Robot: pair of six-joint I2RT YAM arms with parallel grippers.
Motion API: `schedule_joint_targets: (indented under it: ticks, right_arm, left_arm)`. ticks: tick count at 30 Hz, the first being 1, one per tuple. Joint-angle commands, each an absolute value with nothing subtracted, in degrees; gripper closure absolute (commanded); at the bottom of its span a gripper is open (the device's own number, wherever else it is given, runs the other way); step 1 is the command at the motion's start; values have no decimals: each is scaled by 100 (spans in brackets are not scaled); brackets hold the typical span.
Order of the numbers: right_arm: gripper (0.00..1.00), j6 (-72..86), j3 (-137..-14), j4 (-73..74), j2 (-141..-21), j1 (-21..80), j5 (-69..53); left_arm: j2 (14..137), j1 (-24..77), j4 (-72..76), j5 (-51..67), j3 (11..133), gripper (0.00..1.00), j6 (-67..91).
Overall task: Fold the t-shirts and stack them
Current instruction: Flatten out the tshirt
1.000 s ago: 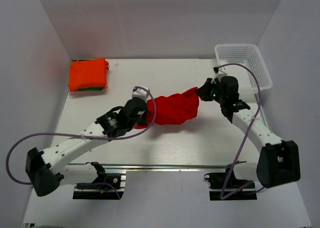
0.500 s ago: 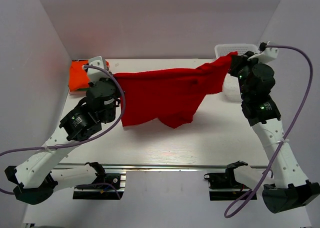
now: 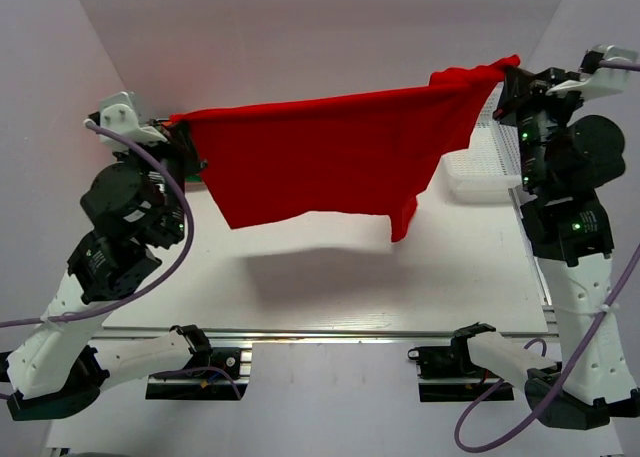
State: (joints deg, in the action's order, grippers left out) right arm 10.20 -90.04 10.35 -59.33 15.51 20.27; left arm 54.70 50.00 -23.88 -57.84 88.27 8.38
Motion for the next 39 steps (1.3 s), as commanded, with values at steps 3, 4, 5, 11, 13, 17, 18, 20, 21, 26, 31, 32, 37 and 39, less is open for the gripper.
schedule_joint_targets:
  ticks: [3,4,5,11,13,17,18,20,21,26,31,32,37,39]
  right_arm:
    - [100,449,-9702,896,-5924,1512,2057]
    - [100,405,-9738,914,-5924,1503,2039]
    - [100,361,-9799,923,-5941,1512,2030]
    - [100,246,-9739,941,-6134,1520,2021]
    - [100,237,-9695,836,-6179,1503,2118]
    - [100,106,-9668,686,-6406,1512,2188]
    - [100,114,-9685,668,-6503,1512,2223]
    - [100,79,-9703,642,-6644,1503,2250]
    - [100,79,-9694,659,-6732,1520,2250]
    - [100,26,-9563,406,-7013,1503,2250]
    - [100,35,-9588,115,-7425,1512,2285]
    - [100,-191,-9632,62,-7479,1512,2320]
    - [100,-526,-10377,-351,-8601,1494,2680]
    - [100,-658,-10659,-578,-8867,1494,2794]
  left_arm:
    - [5554,4966,-2005,-5959,9360,100,176]
    - [5555,4966,-2004,-6011,9360,100,124]
    - [5624,5018,-1952,-6081,9430,100,36]
    - [6248,5019,-819,-7178,9299,100,-991]
    - [6598,5019,-494,-7277,9299,100,-1247]
    - [6899,4966,288,-7409,9282,100,-1949]
    - [6899,4966,525,-7409,9194,100,-2082]
    - [6952,4905,1383,-7409,8878,100,-2398]
    - [7057,4852,1632,-7409,8799,100,-2747]
    - [7742,4553,1678,-7102,8973,100,-2838]
    - [8734,3861,1679,-6909,9614,100,-2927]
    - [8919,3754,1574,-6908,9781,100,-2857]
    - [10122,3034,284,-6382,11204,100,-1972]
    - [10449,2822,-287,-6093,11870,100,-1671]
